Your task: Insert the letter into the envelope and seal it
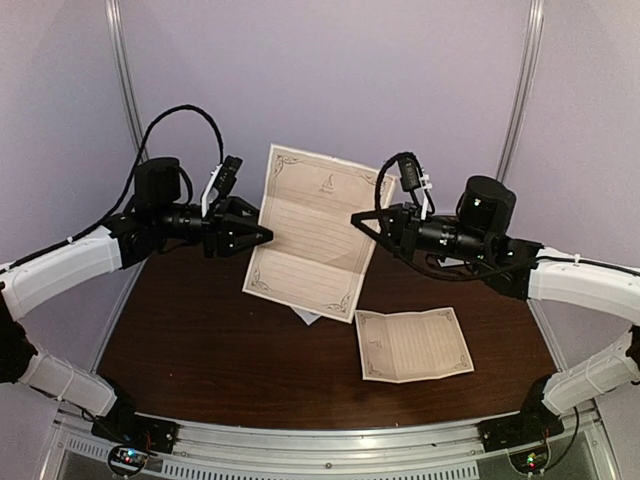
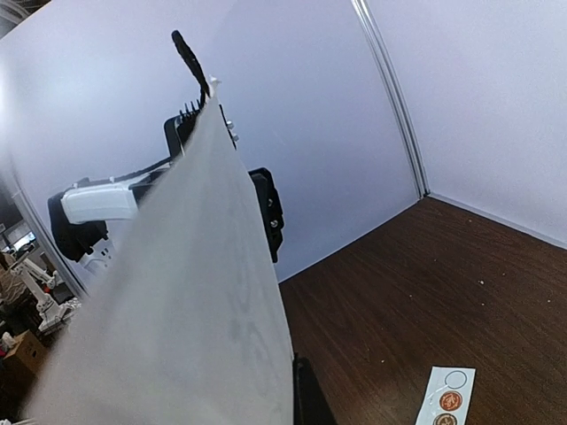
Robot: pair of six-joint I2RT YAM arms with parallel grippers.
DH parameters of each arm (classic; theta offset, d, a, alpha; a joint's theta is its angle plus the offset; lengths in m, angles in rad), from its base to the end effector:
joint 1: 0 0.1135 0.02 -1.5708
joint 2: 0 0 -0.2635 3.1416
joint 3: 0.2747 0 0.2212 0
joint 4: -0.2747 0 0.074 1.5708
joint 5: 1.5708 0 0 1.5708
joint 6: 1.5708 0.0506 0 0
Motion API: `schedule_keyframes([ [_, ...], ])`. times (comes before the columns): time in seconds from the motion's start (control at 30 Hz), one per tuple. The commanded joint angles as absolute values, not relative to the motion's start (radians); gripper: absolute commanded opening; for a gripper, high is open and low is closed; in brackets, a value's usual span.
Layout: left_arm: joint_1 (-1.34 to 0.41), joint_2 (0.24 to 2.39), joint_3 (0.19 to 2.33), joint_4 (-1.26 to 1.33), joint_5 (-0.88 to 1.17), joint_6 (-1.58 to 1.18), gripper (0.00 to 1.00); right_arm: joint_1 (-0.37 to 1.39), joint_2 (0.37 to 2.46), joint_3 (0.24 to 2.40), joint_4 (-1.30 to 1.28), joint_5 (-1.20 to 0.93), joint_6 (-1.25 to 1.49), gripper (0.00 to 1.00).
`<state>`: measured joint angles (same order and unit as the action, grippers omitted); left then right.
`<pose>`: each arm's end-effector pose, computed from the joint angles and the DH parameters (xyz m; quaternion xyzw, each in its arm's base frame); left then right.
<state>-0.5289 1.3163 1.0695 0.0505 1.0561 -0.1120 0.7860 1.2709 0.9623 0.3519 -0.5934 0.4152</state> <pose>0.2124 -0.1752 0.3554 0.4509 0.5871 -0.5423 0.3974 0.1772 0.2174 0.3628 -0.3295 0.6112 0.5572 0.4555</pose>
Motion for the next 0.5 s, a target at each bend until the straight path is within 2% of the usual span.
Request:
schedule_keyframes([
  [0.0,-0.523,1.324,1.085,0.069,1.086,-0.113,0.36,0.787,1.246,0.955,0.406,-0.570,0.433,0.00],
  [0.13,-0.523,1.325,1.086,0.069,1.072,-0.115,0.18,0.787,1.258,0.960,0.401,-0.590,0.433,0.00],
  [0.23,-0.523,1.322,1.083,0.070,1.025,-0.118,0.00,0.784,1.262,0.965,0.382,-0.612,0.437,0.00],
  [0.3,-0.523,1.322,1.084,0.057,0.961,-0.118,0.00,0.768,1.256,0.964,0.379,-0.639,0.459,0.04],
  [0.47,-0.523,1.315,1.087,0.026,0.881,-0.098,0.00,0.680,1.172,0.934,0.350,-0.643,0.488,0.69],
])
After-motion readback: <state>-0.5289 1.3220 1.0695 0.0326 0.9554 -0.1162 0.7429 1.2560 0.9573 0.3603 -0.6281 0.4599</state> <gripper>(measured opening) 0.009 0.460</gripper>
